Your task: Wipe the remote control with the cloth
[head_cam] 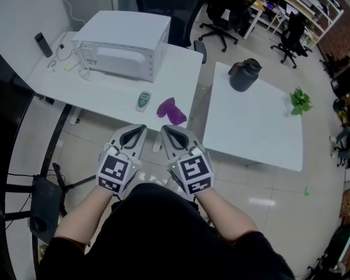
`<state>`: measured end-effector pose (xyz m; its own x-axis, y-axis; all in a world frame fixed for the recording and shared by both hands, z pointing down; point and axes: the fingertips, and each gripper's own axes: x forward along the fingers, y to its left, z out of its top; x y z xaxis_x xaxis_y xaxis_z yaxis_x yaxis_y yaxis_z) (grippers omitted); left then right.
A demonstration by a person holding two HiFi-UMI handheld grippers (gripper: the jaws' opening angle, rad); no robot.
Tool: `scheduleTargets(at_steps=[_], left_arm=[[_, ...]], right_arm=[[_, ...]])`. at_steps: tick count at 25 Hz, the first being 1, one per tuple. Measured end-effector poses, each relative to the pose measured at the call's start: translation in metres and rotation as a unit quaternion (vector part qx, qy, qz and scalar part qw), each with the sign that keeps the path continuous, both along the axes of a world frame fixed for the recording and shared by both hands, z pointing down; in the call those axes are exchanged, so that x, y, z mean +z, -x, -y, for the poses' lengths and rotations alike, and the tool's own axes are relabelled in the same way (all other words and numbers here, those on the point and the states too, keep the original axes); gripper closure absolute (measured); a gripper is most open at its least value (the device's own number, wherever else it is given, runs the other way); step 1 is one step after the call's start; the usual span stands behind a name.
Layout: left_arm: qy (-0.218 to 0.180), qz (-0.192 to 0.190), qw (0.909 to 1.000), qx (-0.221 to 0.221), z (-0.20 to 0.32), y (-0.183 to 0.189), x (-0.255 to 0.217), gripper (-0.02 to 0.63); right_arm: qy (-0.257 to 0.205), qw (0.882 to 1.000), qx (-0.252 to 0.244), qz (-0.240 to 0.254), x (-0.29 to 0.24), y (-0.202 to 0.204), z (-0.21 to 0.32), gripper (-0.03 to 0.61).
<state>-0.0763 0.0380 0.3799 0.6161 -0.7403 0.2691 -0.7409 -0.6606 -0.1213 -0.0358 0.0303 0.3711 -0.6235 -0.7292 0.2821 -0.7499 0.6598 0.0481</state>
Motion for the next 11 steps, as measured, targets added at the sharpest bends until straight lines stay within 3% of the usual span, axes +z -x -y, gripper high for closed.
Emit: scheduleTargets(at_steps=[11], left_arm=[[-0.002,0.007,1.0000,0.000,-0.0087,-0.0019,0.0006,0.627]], right_arm=[[-0.006,1.000,0.001,-0.006,-0.0034,-0.0038,-0.0075,0.565]])
